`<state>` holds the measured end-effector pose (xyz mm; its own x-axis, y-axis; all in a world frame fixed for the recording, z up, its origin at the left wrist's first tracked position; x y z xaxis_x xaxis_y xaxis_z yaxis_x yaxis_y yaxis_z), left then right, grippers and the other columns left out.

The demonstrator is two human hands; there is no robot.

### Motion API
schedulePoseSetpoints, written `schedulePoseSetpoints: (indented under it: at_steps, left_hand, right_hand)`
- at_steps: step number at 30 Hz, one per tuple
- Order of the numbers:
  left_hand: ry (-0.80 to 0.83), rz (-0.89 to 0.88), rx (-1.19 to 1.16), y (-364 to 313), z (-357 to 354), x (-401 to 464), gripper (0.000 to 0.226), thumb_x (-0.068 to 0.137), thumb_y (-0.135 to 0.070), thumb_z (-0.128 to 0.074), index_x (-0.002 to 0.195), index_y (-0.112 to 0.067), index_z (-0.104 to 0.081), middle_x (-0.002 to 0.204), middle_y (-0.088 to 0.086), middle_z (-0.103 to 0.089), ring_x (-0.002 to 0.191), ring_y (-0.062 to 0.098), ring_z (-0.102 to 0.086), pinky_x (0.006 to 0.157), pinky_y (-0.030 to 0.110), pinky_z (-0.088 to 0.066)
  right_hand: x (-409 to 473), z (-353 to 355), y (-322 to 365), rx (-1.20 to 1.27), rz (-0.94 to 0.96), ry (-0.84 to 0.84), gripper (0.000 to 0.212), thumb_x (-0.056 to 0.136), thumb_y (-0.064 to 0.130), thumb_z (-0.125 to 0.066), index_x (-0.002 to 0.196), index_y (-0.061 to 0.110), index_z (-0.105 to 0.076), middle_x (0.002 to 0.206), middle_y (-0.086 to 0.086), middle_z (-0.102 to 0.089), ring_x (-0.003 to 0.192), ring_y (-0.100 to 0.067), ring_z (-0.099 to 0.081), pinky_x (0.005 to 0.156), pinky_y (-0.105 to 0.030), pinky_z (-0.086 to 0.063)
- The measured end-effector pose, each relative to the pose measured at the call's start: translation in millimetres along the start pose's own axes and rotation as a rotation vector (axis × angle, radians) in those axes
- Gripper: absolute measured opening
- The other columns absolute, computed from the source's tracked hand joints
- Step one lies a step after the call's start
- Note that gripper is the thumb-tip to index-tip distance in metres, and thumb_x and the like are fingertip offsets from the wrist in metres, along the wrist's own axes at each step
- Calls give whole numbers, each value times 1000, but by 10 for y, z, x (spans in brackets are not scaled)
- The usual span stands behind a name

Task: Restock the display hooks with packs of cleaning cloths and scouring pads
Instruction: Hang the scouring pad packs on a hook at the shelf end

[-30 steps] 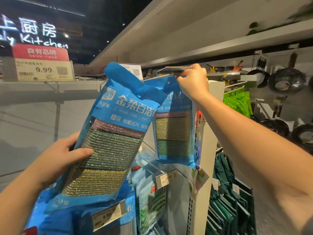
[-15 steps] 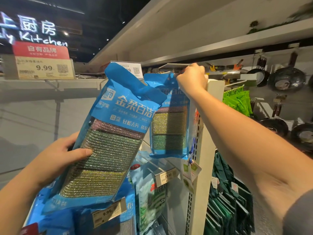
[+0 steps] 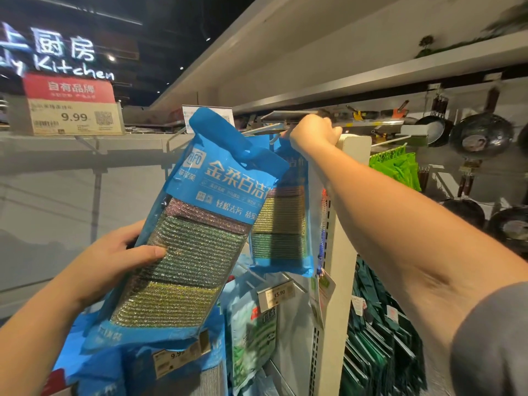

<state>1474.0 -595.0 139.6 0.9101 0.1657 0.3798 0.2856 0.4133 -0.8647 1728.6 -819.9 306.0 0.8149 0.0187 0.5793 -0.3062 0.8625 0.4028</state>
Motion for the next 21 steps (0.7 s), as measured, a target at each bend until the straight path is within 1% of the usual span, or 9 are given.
schedulePoseSetpoints:
  at_steps: [3,6,8,10,11,13,15,18,21]
  left_hand:
    - [-7,-18,-10,-25,-10,-11,74,26,-78,-85,87,-37,-77,85,-1,-77,74,14,-73,64,26,-54]
    - [-14,-10,1,23,14,-30,77,27,-83,-81,90,-38,-77,90,1,-78,77,15,-74,71,36,-53]
    - [-9,-10,1,40,6,-46,77,26,-84,-81,89,-39,-77,88,0,-78,75,15,-73,67,34,-52]
    - [-11,-9,-12,53,-11,-54,75,24,-81,-83,85,-37,-77,81,-2,-77,68,13,-72,59,27,-52]
    - [-15,-3,-21,75,-17,-53,72,25,-76,-85,84,-36,-77,82,-1,-77,69,16,-73,58,25,-53]
    - [-22,10,-46,120,-36,-46,59,34,-59,-87,86,-34,-78,91,5,-78,82,28,-75,68,33,-57]
    - [-28,40,-88,184,-58,-43,54,39,-49,-85,90,-30,-78,98,11,-78,91,37,-73,81,48,-56]
    - [-19,68,-140,240,-110,-42,49,44,-42,-81,90,-27,-79,99,15,-77,88,33,-74,89,56,-54]
    - [-1,84,-155,261,-160,-26,52,42,-43,-85,90,-25,-79,99,16,-77,88,34,-73,90,57,-54]
  right_hand:
    - [-19,-23,-9,-75,21,-11,55,93,46,-62,135,11,-56,139,-11,-51,133,-30,-39,108,-42,-31]
    - [-22,2,-17,-138,74,7,57,94,49,-60,136,10,-56,139,-10,-50,133,-29,-38,107,-40,-33]
    - [-25,27,-29,-189,116,27,59,94,53,-58,133,9,-57,136,-11,-53,130,-29,-41,104,-40,-37]
    - [-22,30,-84,-200,129,63,58,92,56,-58,128,10,-61,126,-13,-59,120,-30,-51,96,-42,-46]
    - [-33,30,-127,-185,131,77,54,91,55,-57,123,12,-65,115,-11,-63,109,-28,-58,85,-41,-52]
    - [-129,41,-211,-122,152,100,44,92,50,-56,113,14,-70,95,-5,-66,86,-23,-63,66,-34,-53]
    - [-298,48,-273,-75,209,115,40,95,47,-53,111,16,-72,94,-3,-68,85,-21,-63,70,-38,-57]
    - [-638,114,-275,233,322,107,41,99,51,-48,112,20,-71,102,3,-71,91,-14,-64,80,-38,-57]
    - [-992,102,-156,643,419,267,29,96,48,-56,114,28,-68,102,18,-69,93,5,-64,77,-17,-54]
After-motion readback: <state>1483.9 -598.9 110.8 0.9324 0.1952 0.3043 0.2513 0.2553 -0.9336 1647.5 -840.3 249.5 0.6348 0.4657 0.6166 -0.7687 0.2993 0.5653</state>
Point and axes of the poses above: each hand's wrist, its own x-axis towards the middle knuckle, its own z-axis out of the back of the hand, y = z × x, the point moved 7 cm from there along x, towards the middle knuckle
